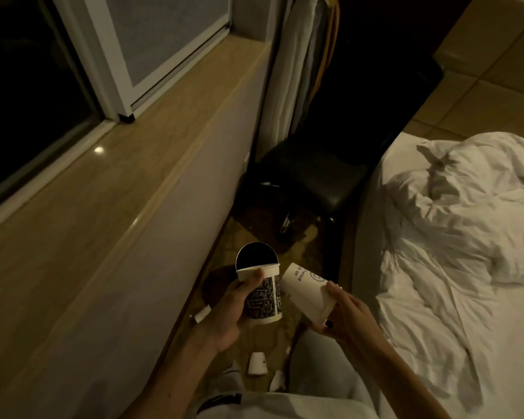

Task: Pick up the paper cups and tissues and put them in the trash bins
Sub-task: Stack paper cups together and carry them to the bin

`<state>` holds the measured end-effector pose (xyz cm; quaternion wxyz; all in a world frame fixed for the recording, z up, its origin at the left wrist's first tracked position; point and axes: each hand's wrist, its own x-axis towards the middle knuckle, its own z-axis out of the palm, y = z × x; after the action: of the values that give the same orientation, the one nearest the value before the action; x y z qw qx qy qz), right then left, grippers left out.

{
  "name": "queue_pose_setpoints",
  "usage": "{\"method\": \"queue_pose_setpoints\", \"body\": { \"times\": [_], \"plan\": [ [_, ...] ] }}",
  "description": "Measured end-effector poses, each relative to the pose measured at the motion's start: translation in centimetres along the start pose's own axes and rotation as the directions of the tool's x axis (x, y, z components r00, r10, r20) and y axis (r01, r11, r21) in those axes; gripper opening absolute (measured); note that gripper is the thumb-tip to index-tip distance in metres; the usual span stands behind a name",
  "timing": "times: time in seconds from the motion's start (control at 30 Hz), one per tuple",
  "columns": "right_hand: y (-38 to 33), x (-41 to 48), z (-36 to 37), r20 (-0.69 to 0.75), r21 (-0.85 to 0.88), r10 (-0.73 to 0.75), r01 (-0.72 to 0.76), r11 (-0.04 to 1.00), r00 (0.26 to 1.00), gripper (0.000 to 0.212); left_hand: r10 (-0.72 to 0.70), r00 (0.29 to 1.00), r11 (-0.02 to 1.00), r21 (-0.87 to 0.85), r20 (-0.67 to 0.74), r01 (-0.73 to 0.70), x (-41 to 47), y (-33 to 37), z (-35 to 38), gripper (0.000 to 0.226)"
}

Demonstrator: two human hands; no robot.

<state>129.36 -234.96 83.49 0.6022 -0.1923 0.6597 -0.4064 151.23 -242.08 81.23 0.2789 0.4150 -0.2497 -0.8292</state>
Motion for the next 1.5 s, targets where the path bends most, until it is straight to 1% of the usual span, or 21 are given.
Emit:
{"method": "queue_pose_setpoints", "body": {
  "times": [0.07, 0.2, 0.33, 0.43, 0.47, 0.53, 0.6, 0.67, 0.73, 0.77, 0.83, 0.9, 0.93, 1.0, 1.07, 1.13, 1.17, 1.23, 1.33, 1.4, 1.5],
  "plan": [
    [-1.5, 2.9, -0.5, 0.03, -0.024, 0.014, -0.013, 1.0, 0.999, 0.049, 0.01, 1.0, 0.998, -0.054, -0.018, -0.011, 2.0, 0.5, 0.4, 0.097],
    [-4.5, 9.6, -1.3, 0.116, -0.155, 0.072, -0.054, 0.986, 0.991, 0.047, 0.063, 0.995, 0.987, -0.142, -0.083, -0.074, 6.5, 1.3, 0.3, 0.087],
    [-8.9, 18.7, -2.3, 0.272, -0.346, 0.145, -0.044, 0.937, 0.951, 0.05, 0.075, 0.965, 0.952, -0.268, -0.252, -0.144, 13.5, 0.5, 0.1, 0.072],
    [-11.9, 23.6, -3.1, 0.341, -0.472, 0.209, -0.025, 0.881, 0.916, 0.043, 0.026, 0.935, 0.87, -0.452, -0.355, -0.196, 18.0, -1.6, 1.7, 0.088],
    [-12.5, 24.9, -3.3, 0.335, -0.506, 0.227, -0.028, 0.862, 0.914, 0.039, 0.018, 0.925, 0.853, -0.477, -0.379, -0.212, 19.2, -2.3, 2.5, 0.087],
    [-12.9, 27.6, -3.9, 0.339, -0.553, 0.262, -0.034, 0.832, 0.904, 0.033, -0.002, 0.894, 0.814, -0.521, -0.447, -0.258, 21.3, -4.1, 4.0, 0.075],
    [-12.1, 30.7, -4.2, 0.334, -0.608, 0.321, -0.058, 0.792, 0.886, 0.031, -0.039, 0.85, 0.766, -0.562, -0.525, -0.312, 23.1, -6.2, 4.8, 0.073],
    [-9.5, 33.8, -4.5, 0.324, -0.665, 0.373, -0.071, 0.744, 0.87, 0.037, -0.065, 0.796, 0.725, -0.577, -0.602, -0.377, 24.7, -8.6, 4.9, 0.068],
    [-6.0, 36.7, -4.7, 0.305, -0.714, 0.401, -0.072, 0.697, 0.864, 0.052, -0.075, 0.754, 0.696, -0.576, -0.653, -0.429, 26.3, -11.3, 4.3, 0.061],
    [-4.1, 37.7, -4.9, 0.278, -0.728, 0.405, -0.084, 0.681, 0.871, 0.054, -0.088, 0.735, 0.687, -0.575, -0.673, -0.445, 27.0, -12.5, 4.0, 0.064],
    [-0.4, 40.1, -4.7, 0.293, -0.747, 0.401, -0.054, 0.662, 0.868, 0.051, -0.121, 0.683, 0.667, -0.568, -0.721, -0.481, 29.0, -15.6, 2.8, 0.075],
    [3.2, 42.2, -4.5, 0.317, -0.756, 0.386, -0.014, 0.654, 0.866, 0.052, -0.149, 0.641, 0.658, -0.559, -0.753, -0.505, 31.1, -18.7, 1.2, 0.089],
    [4.9, 43.1, -4.8, 0.322, -0.764, 0.393, -0.009, 0.645, 0.861, 0.054, -0.133, 0.631, 0.65, -0.548, -0.764, -0.527, 32.1, -20.5, 0.4, 0.091],
    [7.9, 44.6, -5.7, 0.353, -0.758, 0.425, -0.011, 0.652, 0.834, 0.053, -0.079, 0.608, 0.648, -0.504, -0.79, -0.571, 33.7, -24.3, -0.8, 0.09],
    [10.4, 44.9, -7.5, 0.395, -0.746, 0.462, -0.017, 0.666, 0.795, 0.049, -0.037, 0.594, 0.646, -0.473, -0.804, -0.599, 34.8, -27.9, -1.0, 0.081],
    [12.5, 44.8, -9.8, 0.424, -0.741, 0.491, -0.021, 0.671, 0.761, 0.059, 0.014, 0.598, 0.647, -0.448, -0.802, -0.616, 35.6, -31.2, -0.3, 0.068],
    [13.4, 44.6, -10.9, 0.428, -0.734, 0.495, -0.028, 0.678, 0.756, 0.064, 0.03, 0.594, 0.644, -0.439, -0.804, -0.626, 35.9, -32.5, 0.1, 0.064],
    [14.7, 44.7, -12.7, 0.459, -0.717, 0.475, -0.003, 0.697, 0.751, 0.063, 0.064, 0.567, 0.643, -0.401, -0.821, -0.653, 36.6, -34.3, 1.0, 0.059],
    [15.2, 45.4, -13.6, 0.508, -0.702, 0.421, 0.078, 0.708, 0.752, 0.052, 0.119, 0.519, 0.669, -0.318, -0.847, -0.672, 37.8, -35.5, 1.4, 0.055],
    [14.9, 46.6, -13.6, 0.536, -0.705, 0.387, 0.145, 0.694, 0.75, 0.05, 0.147, 0.494, 0.71, -0.257, -0.857, -0.655, 38.5, -35.5, 1.4, 0.042],
    [13.6, 49.3, -12.6, 0.598, -0.703, 0.282, 0.322, 0.634, 0.751, 0.051, 0.149, 0.474, 0.777, -0.194, -0.868, -0.599, 40.1, -34.8, 1.0, 0.028]
  ]
}}
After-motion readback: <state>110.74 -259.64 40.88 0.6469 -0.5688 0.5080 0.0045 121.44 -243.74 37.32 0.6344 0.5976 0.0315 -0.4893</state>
